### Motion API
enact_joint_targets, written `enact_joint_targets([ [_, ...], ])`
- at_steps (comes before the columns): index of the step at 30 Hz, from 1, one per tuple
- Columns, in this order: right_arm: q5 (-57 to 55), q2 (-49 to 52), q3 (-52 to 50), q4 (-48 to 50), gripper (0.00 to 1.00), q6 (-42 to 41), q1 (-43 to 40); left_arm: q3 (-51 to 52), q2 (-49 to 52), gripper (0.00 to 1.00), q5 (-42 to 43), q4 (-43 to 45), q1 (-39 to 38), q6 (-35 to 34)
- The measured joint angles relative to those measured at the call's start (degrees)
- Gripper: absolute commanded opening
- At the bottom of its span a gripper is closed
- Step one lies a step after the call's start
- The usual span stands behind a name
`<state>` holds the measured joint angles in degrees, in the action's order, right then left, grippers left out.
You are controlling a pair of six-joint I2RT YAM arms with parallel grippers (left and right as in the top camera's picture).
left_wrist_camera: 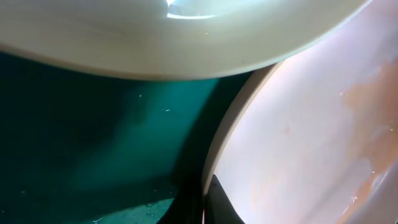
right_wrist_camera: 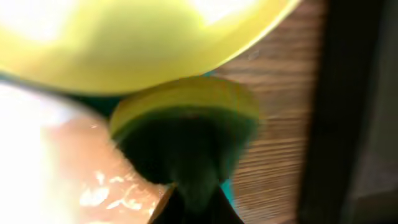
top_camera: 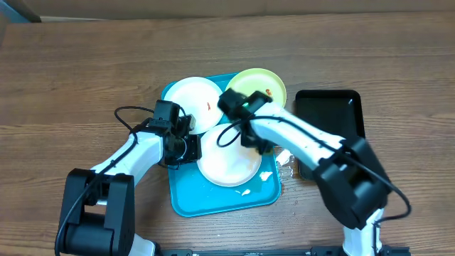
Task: Clean dirty plates on tray and stack at the side
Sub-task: 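Return the sponge to the black water tray with the right gripper, then lift the white plate with the left gripper and rinse it over the water tray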
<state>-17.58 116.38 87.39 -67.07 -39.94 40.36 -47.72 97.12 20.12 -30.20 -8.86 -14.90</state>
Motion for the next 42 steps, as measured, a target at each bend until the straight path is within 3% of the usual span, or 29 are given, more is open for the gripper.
enact_joint_targets([
  [9, 9.57, -11.47, -0.02, 1.36, 0.04, 7.1, -9.35, -0.63, 0.02, 0.04, -0.61, -2.27, 0.33, 0.96],
  [18, 26.01, -13.31, -0.92, 0.76, 0.04, 14.95, -28.17, -2.43, 0.15, 0.04, -2.32, -7.61, 0.37, 2.78],
  [26, 28.28, -13.35, -11.93, 7.21, 0.04, 16.76, -37.0, -3.89, -0.98, 0.04, -5.99, -13.86, 0.37, 4.33],
  [27, 28.22, -13.35, -14.34, 9.07, 0.06, 16.79, -37.38, -4.02, -1.55, 0.04, -6.51, -14.47, 0.37, 4.44],
  [29, 27.63, -13.35, -17.9, 11.3, 0.24, 16.52, -37.64, -4.22, -2.84, 0.04, -7.26, -15.13, 0.37, 4.61],
  [30, 27.1, -13.35, -19.43, 12.0, 0.29, 16.26, -37.7, -4.31, -3.58, 0.04, -7.56, -15.47, 0.37, 4.61],
  [38, 24.41, -15.3, -21.07, 12.0, 0.4, 17.05, -37.75, -4.92, -6.82, 0.04, -9.16, -18.34, 0.37, 6.14],
  [42, 26.49, -22.05, -19.74, 9.44, 0.57, 18.47, -38.4, -6.71, -7.32, 0.04, -9.01, -19.93, 0.37, 6.97],
])
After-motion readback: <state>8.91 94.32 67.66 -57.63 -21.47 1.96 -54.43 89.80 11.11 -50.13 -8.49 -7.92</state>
